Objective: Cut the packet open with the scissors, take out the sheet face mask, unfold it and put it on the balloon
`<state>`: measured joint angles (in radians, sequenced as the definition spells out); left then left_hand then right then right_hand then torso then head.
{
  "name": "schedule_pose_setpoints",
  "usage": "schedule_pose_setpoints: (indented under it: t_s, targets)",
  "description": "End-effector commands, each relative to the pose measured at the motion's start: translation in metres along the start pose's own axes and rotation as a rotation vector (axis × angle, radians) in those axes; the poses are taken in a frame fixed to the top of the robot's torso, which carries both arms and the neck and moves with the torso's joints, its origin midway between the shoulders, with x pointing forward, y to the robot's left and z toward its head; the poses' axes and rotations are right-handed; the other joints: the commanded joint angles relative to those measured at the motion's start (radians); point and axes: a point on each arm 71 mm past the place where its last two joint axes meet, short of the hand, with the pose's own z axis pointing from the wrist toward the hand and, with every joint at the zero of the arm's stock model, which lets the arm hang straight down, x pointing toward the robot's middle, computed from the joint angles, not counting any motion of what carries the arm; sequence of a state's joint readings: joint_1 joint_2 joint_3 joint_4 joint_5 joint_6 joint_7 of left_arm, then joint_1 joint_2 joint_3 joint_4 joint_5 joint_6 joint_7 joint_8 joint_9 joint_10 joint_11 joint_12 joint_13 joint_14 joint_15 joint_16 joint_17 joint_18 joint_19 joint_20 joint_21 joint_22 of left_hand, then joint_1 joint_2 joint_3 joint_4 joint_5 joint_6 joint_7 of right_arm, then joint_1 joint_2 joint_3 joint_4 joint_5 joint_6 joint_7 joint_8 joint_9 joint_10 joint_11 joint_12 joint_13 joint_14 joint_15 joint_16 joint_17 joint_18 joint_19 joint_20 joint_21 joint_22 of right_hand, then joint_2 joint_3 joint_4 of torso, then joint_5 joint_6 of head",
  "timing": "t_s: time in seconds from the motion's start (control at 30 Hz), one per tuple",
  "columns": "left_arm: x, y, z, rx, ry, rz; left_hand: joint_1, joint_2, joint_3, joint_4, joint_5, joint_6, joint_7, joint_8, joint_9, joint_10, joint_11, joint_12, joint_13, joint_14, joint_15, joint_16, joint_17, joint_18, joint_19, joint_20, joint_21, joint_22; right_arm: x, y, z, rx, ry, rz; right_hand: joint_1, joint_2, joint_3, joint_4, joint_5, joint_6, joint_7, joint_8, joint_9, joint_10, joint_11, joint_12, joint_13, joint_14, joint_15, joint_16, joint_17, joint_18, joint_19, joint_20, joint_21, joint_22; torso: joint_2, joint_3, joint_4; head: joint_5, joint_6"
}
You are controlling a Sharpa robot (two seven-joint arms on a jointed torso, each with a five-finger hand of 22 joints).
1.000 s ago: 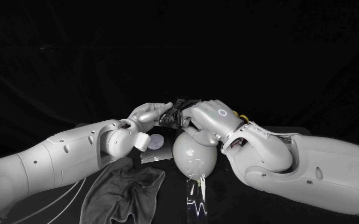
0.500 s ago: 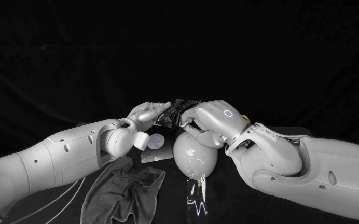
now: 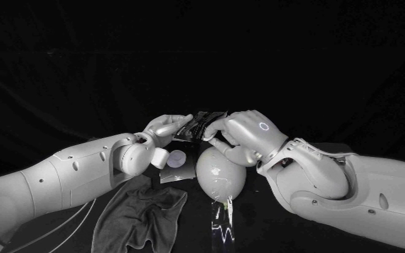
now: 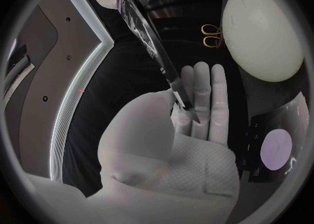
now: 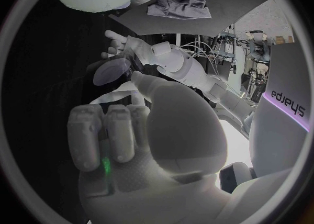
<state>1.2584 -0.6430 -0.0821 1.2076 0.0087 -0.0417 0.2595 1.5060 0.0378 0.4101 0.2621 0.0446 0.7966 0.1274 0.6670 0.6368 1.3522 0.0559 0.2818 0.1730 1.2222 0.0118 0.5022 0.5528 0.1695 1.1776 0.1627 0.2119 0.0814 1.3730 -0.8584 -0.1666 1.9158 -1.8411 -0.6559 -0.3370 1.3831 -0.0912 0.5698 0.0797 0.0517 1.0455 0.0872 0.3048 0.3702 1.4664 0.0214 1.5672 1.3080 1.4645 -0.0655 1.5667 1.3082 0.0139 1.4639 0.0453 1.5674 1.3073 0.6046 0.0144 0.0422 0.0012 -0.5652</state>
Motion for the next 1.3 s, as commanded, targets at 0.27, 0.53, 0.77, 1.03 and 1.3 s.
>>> schedule_pose_setpoints:
  t_s: [0.27, 0.53, 0.77, 1.03, 1.3]
  targets:
    - [0.004, 0.001, -0.003, -0.032, 0.023, -0.027, -0.003, -0.008, 0.084, -0.068, 0.004, -0.015, 0.002, -0.012, -0.001, -0.028, 0.002, -0.003, 0.001, -0.02, -0.001, -0.006, 0.0, 0.012, -0.007, 0.001, 0.0, -0.001, -0.004, 0.002, 0.002, -0.057, -0.061, 0.02, -0.009, -0.001, 0.01, -0.001, -0.003, 0.012, -0.001, 0.008, 0.003, 0.104, -0.009, 0.004, 0.263, 0.106, 0.0, 0.004, 0.263, -0.014, 0.107, 0.002, 0.003, 0.264, 0.0, -0.0001, 0.0008, 0.004, -0.005]
    - [0.015, 0.001, -0.005, -0.037, 0.146, -0.119, -0.116, -0.017, 0.081, 0.028, 0.007, -0.096, 0.052, -0.11, -0.053, -0.099, 0.044, -0.052, -0.016, -0.031, 0.032, -0.025, -0.007, 0.008, -0.025, 0.015, -0.009, -0.006, -0.001, -0.003, 0.005, -0.053, -0.05, 0.007, -0.011, -0.001, 0.015, -0.003, -0.003, 0.017, -0.003, 0.013, 0.005, 0.104, -0.011, 0.004, 0.263, 0.106, 0.0, 0.004, 0.263, -0.014, 0.107, 0.001, 0.003, 0.264, 0.001, -0.001, 0.0001, 0.005, -0.008]
    - [0.019, 0.0, -0.006, -0.036, 0.207, -0.179, -0.382, -0.028, -0.065, 0.033, 0.004, -0.079, 0.061, -0.182, -0.122, -0.105, 0.057, -0.08, -0.022, -0.033, 0.042, -0.062, -0.016, 0.015, -0.032, 0.033, -0.026, -0.012, 0.001, -0.005, 0.007, -0.047, -0.039, -0.003, -0.012, -0.001, 0.017, -0.004, -0.003, 0.018, -0.004, 0.014, 0.006, 0.104, -0.012, 0.004, 0.263, 0.106, -0.001, 0.004, 0.263, -0.014, 0.107, 0.001, 0.003, 0.264, 0.0, -0.0001, 0.0002, 0.006, -0.009]
    - [0.017, -0.001, -0.007, -0.035, 0.233, -0.202, -0.287, -0.097, -0.105, -0.008, 0.004, -0.045, 0.053, -0.196, -0.151, -0.094, 0.048, -0.097, -0.023, -0.019, 0.035, -0.082, -0.016, 0.015, -0.025, 0.032, -0.033, -0.012, 0.001, -0.006, 0.007, -0.043, -0.038, -0.007, -0.012, -0.001, 0.018, -0.004, -0.003, 0.019, -0.004, 0.015, 0.006, 0.104, -0.012, 0.004, 0.263, 0.106, -0.001, 0.004, 0.263, -0.014, 0.107, 0.001, 0.003, 0.264, 0.0, 0.0, -0.0009, 0.007, -0.009]
    - [0.012, -0.001, -0.008, -0.024, 0.215, -0.201, 0.024, -0.14, 0.015, -0.235, 0.004, 0.0, 0.055, -0.212, -0.18, -0.085, 0.04, -0.118, -0.034, -0.024, 0.022, -0.116, -0.026, 0.008, -0.011, -0.003, -0.009, 0.005, 0.001, -0.007, 0.007, -0.041, -0.039, -0.009, -0.012, -0.002, 0.019, -0.005, -0.003, 0.02, -0.005, 0.015, 0.007, 0.104, -0.012, 0.004, 0.263, 0.106, -0.001, 0.004, 0.263, -0.014, 0.107, 0.001, 0.003, 0.264, 0.0, 0.0002, 0.0001, 0.007, -0.011]
